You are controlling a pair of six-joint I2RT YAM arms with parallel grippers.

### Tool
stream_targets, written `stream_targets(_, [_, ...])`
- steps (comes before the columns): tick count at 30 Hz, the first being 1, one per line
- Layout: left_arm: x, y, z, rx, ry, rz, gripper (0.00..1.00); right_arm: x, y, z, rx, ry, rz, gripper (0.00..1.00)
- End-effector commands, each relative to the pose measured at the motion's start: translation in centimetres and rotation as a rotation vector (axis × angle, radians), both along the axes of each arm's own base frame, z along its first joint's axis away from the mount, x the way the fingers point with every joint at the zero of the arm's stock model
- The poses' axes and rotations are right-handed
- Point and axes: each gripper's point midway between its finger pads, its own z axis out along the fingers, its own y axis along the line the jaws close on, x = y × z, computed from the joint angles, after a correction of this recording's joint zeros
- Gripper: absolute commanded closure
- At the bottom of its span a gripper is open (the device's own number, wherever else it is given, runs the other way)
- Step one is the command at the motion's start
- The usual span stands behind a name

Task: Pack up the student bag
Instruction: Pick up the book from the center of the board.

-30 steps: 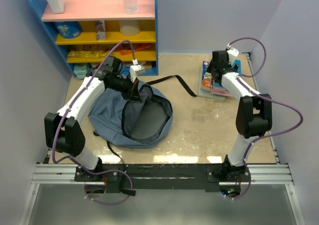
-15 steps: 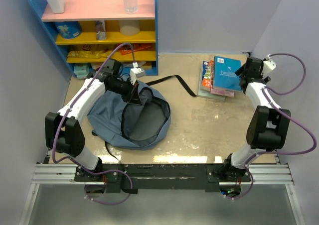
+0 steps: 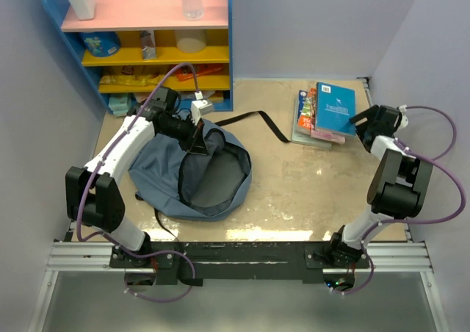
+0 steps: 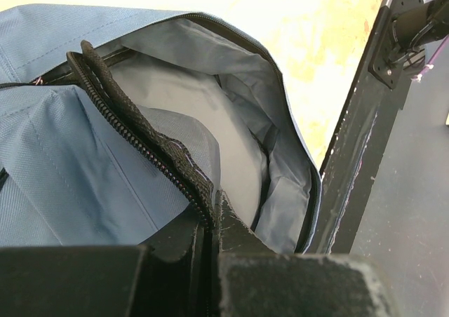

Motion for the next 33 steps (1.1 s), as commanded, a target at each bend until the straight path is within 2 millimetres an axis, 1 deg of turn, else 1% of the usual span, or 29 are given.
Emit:
stream_targets(1, [-0.1, -0.1, 1.5, -0.045, -0.036, -0.014, 1.00, 1.0, 1.3, 0.5, 0.114, -0.091, 0.039, 0.14])
stream_targets(2, [-0.2, -0.1, 1.4, -0.044, -0.036, -0.015, 1.00, 0.8, 1.8, -0.3, 0.150, -0.087, 0.052, 0.15])
stream_targets(4, [-0.2, 0.0, 1.5, -0.041, -0.039, -0.013, 1.00, 1.0, 2.2, -0.4, 0.178, -0.105, 0.061, 0.17])
stream_targets(5, [-0.2, -0.1, 1.5, -0.041, -0.040, -0.015, 1.00, 0.8, 2.6, -1.0, 0.208, -0.097, 0.065, 0.17])
stream_targets(7, [-0.2, 0.0, 1.6, -0.043, -0.044, -0.015, 1.00, 0.8, 2.9, -1.2, 0.231, -0.115, 0.063, 0.17])
stream_targets(8, [-0.2, 0.0, 1.7, -0.043, -0.045, -0.015, 1.00, 0.5, 3.3, -1.6, 0.263, -0.118, 0.062, 0.17])
stream_targets(12, [-0.1, -0.1, 1.8, -0.047, -0.045, -0.015, 1.00, 0.7, 3.9, -1.8, 0.320, -0.167, 0.064, 0.20])
stream_targets(15, [-0.1, -0.1, 1.8, -0.045, -0.044, -0.014, 1.00, 0.5, 4.1, -2.0, 0.346, -0.185, 0.059, 0.25])
stream_targets(18, [-0.1, -0.1, 1.8, -0.046, -0.038, -0.013, 1.00, 0.3, 4.3, -2.0, 0.367, -0.207, 0.056, 0.35])
stream_targets(19, [-0.1, -0.2, 1.7, -0.048, -0.034, -0.013, 1.00, 0.3, 4.3, -1.7, 0.369, -0.222, 0.056, 0.43])
stream_targets(21, [-0.1, -0.1, 1.7, -0.047, -0.031, -0.011, 1.00, 0.1, 4.2, -1.5, 0.365, -0.237, 0.047, 0.50])
stream_targets(22, [-0.1, -0.2, 1.7, -0.048, -0.028, -0.010, 1.00, 0.1, 4.1, -1.1, 0.356, -0.247, 0.043, 0.57])
stream_targets(24, [-0.2, -0.1, 1.7, -0.048, -0.028, -0.010, 1.00, 0.0, 4.0, -0.8, 0.349, -0.254, 0.040, 0.65])
stream_targets(25, [-0.2, -0.1, 1.7, -0.048, -0.026, -0.009, 1.00, -0.1, 3.9, -0.8, 0.348, -0.256, 0.037, 0.76])
stream_targets(29, [-0.2, -0.1, 1.8, -0.049, -0.029, -0.009, 1.00, -0.5, 3.6, 0.4, 0.326, -0.290, 0.026, 0.96])
stream_targets(30, [-0.3, -0.1, 1.9, -0.050, -0.031, -0.010, 1.00, -0.6, 3.6, 0.7, 0.321, -0.298, 0.023, 0.99])
stream_targets(33, [-0.2, -0.1, 1.9, -0.049, -0.031, -0.007, 1.00, -1.1, 3.3, 1.8, 0.319, -0.335, 0.013, 1.00])
